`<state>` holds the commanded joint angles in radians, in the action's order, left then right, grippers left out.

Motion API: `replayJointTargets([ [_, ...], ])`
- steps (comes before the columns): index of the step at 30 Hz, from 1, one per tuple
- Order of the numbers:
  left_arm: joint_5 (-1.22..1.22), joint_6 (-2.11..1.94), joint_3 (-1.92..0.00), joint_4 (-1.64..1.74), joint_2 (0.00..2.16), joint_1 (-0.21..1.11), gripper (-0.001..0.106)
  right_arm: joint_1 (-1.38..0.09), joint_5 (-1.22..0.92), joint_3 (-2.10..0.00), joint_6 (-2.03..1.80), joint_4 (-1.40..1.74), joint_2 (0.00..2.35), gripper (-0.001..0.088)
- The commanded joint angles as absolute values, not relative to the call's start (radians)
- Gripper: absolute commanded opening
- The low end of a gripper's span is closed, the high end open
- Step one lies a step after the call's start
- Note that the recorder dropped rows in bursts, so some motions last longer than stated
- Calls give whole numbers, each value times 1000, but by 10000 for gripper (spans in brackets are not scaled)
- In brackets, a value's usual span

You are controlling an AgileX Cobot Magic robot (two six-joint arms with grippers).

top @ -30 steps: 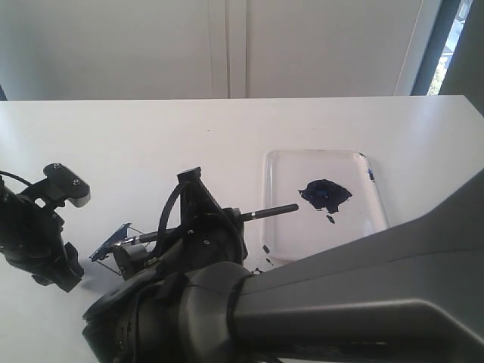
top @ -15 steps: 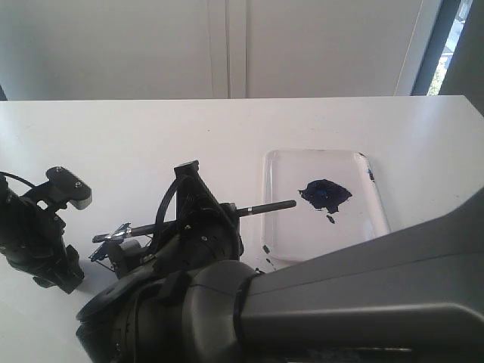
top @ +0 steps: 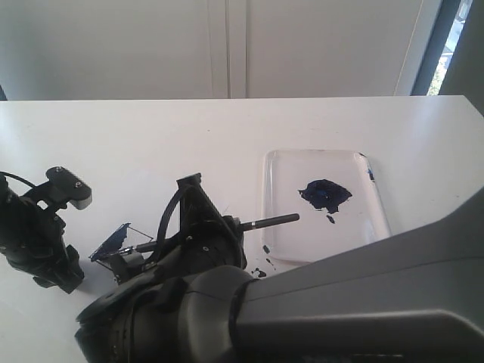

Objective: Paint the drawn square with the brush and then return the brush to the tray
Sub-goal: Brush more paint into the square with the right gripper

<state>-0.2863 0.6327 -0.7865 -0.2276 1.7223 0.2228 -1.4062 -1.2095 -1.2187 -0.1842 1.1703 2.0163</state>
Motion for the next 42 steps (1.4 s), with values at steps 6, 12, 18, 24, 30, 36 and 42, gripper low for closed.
replayJointTargets([
  [6, -282, 631, -787, -228, 1722, 223, 536, -1406, -1209, -1219, -186, 1190, 2016, 0],
  [12, -282, 628, -787, -228, 1722, 223, 536, -1406, -1187, -1219, -184, 1209, 2016, 0],
  [18, -282, 626, -787, -228, 1722, 223, 536, -1406, -1221, -1219, -178, 1158, 2016, 0],
  [24, -277, 624, -787, -228, 1722, 223, 536, -1406, -1221, -1219, -153, 1095, 2016, 0],
  [30, -277, 624, -787, -228, 1722, 223, 536, -1406, -1221, -1219, -160, 1070, 2016, 0],
  [36, -277, 624, -787, -228, 1722, 223, 536, -1406, -1221, -1219, -168, 1069, 2016, 0],
  [42, -280, 624, -787, -228, 1722, 223, 536, -1404, -1221, -1219, -185, 1062, 2016, 0],
])
